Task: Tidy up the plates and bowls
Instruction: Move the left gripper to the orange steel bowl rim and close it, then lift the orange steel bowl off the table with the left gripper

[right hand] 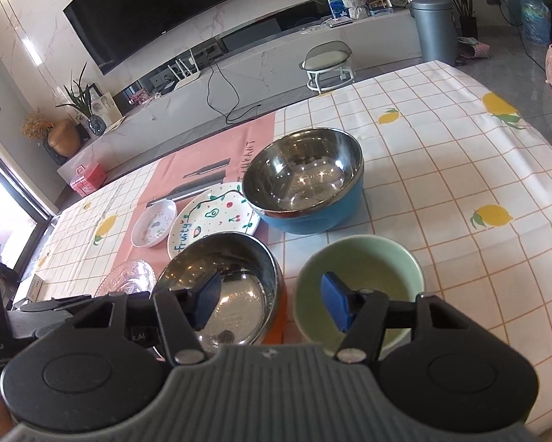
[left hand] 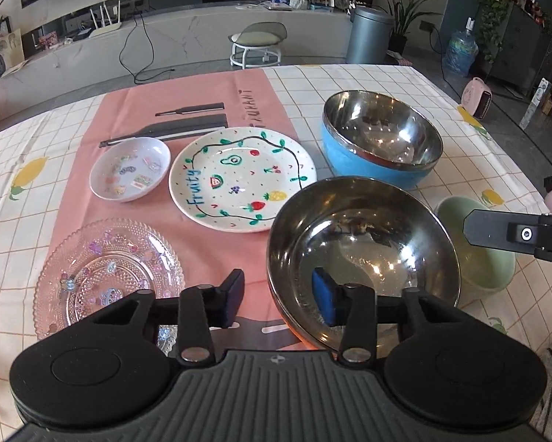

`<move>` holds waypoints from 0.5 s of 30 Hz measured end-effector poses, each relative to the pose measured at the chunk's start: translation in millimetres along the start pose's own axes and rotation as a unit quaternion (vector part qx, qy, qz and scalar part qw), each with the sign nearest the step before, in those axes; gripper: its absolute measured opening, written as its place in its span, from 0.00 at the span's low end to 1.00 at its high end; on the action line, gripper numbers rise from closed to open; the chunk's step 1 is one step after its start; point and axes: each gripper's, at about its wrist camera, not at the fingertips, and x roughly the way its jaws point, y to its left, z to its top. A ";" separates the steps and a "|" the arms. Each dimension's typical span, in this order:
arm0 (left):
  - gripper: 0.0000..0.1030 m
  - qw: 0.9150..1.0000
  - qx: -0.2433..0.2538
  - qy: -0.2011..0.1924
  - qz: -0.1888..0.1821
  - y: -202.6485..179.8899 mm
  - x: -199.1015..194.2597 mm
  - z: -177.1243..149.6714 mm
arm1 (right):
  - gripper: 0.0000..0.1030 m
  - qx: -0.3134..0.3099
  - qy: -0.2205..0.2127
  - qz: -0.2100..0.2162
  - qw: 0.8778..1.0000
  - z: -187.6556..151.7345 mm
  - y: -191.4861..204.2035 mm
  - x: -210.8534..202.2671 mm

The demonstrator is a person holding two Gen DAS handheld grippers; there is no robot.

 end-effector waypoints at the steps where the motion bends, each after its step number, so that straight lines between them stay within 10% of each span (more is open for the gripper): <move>1: 0.39 1.000 0.001 0.006 -0.001 -1.2 1.5 -0.9 | 0.59 -0.005 0.002 0.003 1.000 -1.1 1.9 -0.2; 15: 0.11 1.000 -0.002 0.012 0.027 3.4 -1.2 -9.8 | 0.59 -0.013 0.033 0.011 0.999 -10.2 11.6 10.6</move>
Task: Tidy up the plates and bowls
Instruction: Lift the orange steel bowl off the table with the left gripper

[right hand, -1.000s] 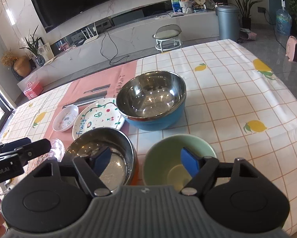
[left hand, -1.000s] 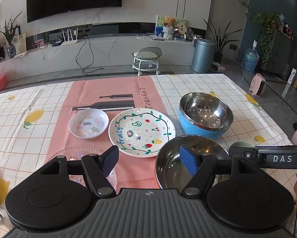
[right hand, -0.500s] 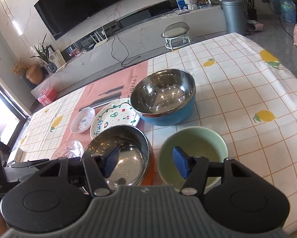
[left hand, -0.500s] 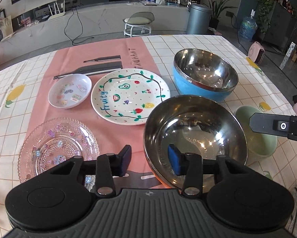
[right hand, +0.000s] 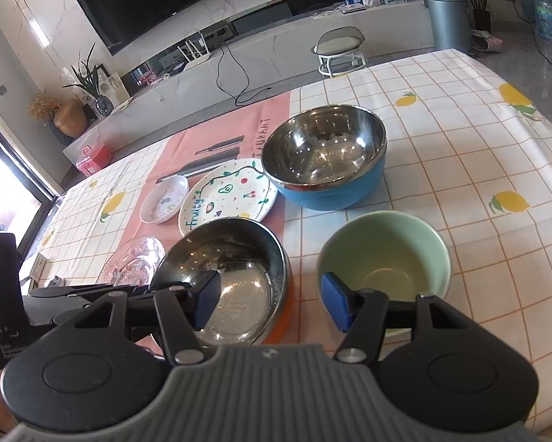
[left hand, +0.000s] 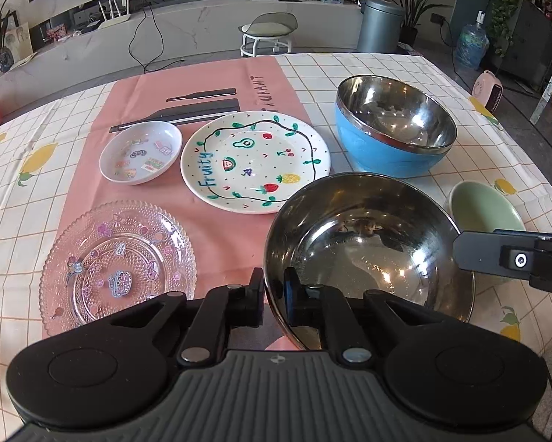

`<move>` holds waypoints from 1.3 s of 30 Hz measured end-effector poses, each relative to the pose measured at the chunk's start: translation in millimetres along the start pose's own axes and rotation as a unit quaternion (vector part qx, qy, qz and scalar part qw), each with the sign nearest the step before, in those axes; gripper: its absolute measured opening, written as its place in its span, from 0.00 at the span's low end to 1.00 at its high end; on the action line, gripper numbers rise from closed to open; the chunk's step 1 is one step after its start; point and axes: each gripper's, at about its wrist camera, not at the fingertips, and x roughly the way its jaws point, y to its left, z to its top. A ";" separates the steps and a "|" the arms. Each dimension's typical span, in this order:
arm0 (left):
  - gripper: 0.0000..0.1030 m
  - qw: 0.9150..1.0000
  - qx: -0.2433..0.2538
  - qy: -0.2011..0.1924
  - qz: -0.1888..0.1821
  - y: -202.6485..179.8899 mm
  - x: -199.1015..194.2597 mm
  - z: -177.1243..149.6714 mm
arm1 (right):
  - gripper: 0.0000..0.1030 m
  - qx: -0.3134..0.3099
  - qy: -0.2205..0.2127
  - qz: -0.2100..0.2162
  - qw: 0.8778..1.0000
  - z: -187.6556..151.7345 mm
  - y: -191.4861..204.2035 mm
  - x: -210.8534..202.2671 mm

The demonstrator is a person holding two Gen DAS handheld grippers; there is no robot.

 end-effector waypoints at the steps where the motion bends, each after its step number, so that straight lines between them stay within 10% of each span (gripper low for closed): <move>1: 0.11 1.000 -0.001 0.001 0.000 1.0 -0.6 -0.7 | 0.59 0.000 0.006 0.004 1.000 -1.2 1.7 2.2; 19: 0.10 1.000 -0.028 0.000 -0.008 6.9 -3.1 -3.9 | 0.21 -0.009 0.068 -0.037 0.997 -14.3 10.9 38.2; 39: 0.09 0.997 -0.068 0.035 0.018 62.7 -57.3 -32.5 | 0.17 -0.071 0.081 0.022 0.994 -31.2 65.5 23.0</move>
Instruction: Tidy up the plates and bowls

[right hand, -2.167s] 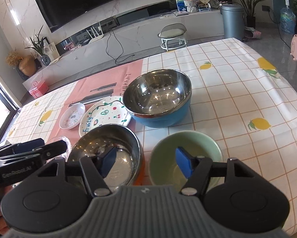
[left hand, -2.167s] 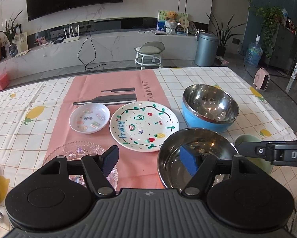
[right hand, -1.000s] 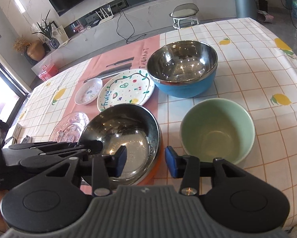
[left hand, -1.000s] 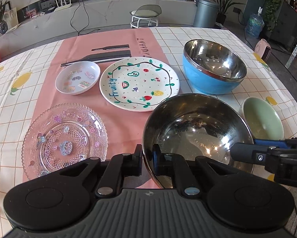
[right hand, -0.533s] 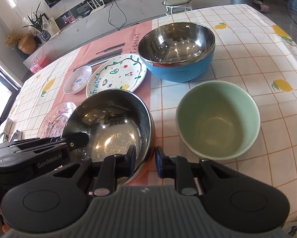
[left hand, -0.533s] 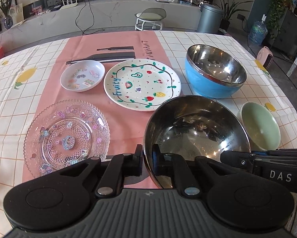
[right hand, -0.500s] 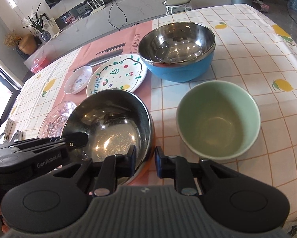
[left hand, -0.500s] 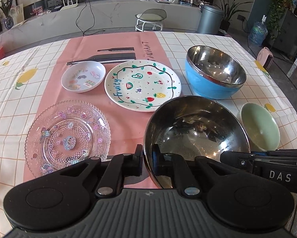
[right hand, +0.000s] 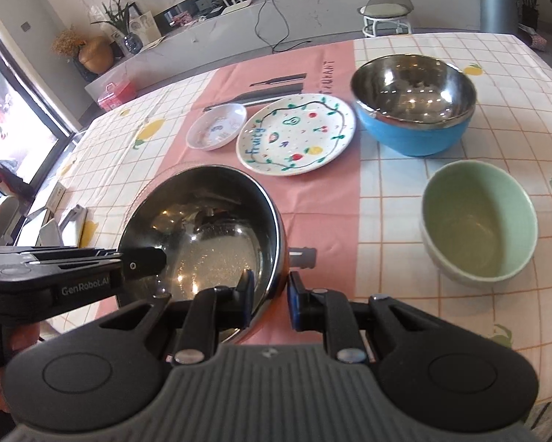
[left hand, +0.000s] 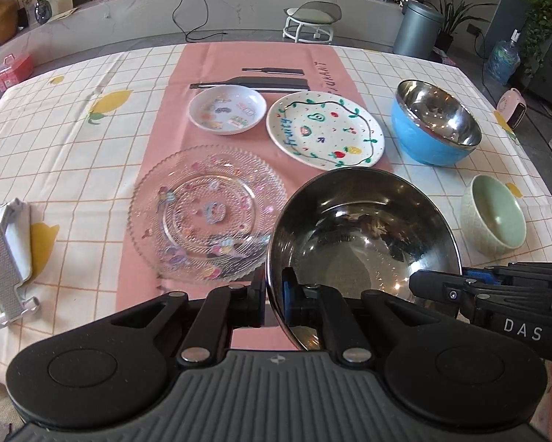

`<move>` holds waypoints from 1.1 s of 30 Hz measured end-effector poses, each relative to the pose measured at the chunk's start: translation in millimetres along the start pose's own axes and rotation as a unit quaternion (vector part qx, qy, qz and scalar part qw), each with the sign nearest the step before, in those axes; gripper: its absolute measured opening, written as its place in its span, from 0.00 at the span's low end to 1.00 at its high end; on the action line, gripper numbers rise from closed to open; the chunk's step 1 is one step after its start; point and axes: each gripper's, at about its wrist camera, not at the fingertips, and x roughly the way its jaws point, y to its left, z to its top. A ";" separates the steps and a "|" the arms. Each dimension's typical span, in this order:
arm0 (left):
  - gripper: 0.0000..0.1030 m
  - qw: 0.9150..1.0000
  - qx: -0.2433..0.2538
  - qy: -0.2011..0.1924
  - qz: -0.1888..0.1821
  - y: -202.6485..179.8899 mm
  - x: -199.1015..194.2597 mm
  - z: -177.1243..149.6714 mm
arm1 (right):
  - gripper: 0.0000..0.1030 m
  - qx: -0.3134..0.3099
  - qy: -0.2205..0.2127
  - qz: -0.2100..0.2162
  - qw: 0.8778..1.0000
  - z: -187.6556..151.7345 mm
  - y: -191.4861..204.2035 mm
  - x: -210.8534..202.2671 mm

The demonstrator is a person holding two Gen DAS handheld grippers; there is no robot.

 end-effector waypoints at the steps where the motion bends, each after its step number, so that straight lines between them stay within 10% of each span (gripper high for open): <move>1: 0.09 1.000 -0.001 0.002 0.001 4.9 -2.1 -3.4 | 0.17 -0.005 0.010 0.007 1.000 -1.7 5.4 3.1; 18: 0.07 0.993 -0.116 0.034 -0.015 90.4 -7.8 -36.2 | 0.21 -0.037 0.081 0.067 0.994 -19.8 56.3 34.1; 33: 0.09 0.990 -0.135 0.017 -0.032 116.1 6.1 -30.0 | 0.20 0.037 0.058 0.070 0.995 -8.2 67.0 65.6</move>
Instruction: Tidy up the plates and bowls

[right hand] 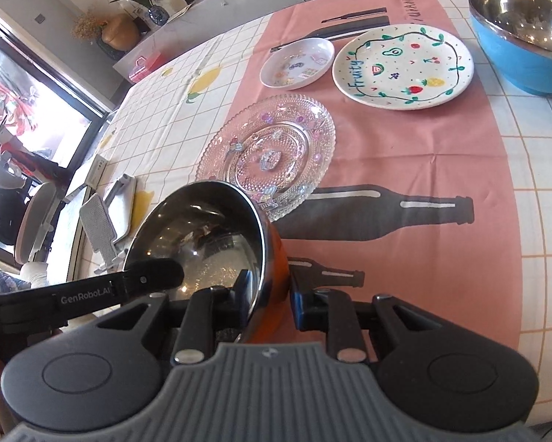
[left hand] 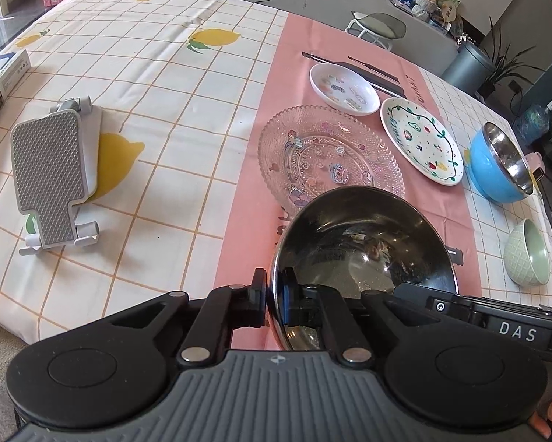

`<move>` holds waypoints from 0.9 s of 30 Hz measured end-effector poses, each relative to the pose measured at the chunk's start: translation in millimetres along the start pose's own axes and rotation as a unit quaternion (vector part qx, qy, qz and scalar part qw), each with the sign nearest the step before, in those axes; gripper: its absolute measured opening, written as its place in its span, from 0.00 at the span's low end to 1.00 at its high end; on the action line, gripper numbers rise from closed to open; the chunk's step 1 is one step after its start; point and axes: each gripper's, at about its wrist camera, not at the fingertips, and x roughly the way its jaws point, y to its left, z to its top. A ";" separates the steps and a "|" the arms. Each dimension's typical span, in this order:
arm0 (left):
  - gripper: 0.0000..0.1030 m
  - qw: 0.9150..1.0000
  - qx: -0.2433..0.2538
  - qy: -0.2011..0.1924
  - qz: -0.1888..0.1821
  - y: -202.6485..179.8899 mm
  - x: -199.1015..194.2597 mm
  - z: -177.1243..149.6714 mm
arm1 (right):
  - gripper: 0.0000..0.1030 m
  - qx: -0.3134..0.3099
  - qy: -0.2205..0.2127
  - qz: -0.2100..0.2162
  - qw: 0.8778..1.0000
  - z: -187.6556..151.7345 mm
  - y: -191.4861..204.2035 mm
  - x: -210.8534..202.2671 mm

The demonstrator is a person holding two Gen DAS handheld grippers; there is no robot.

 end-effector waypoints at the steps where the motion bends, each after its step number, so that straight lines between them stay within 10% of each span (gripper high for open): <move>1: 0.09 1.000 -0.002 -0.001 -0.003 0.6 0.8 1.2 | 0.20 0.003 -0.002 -0.003 1.000 1.0 -0.3 1.9; 27: 0.20 0.999 0.012 -0.043 -0.025 5.1 1.0 -5.4 | 0.17 -0.006 -0.010 -0.009 1.000 2.4 -2.8 4.4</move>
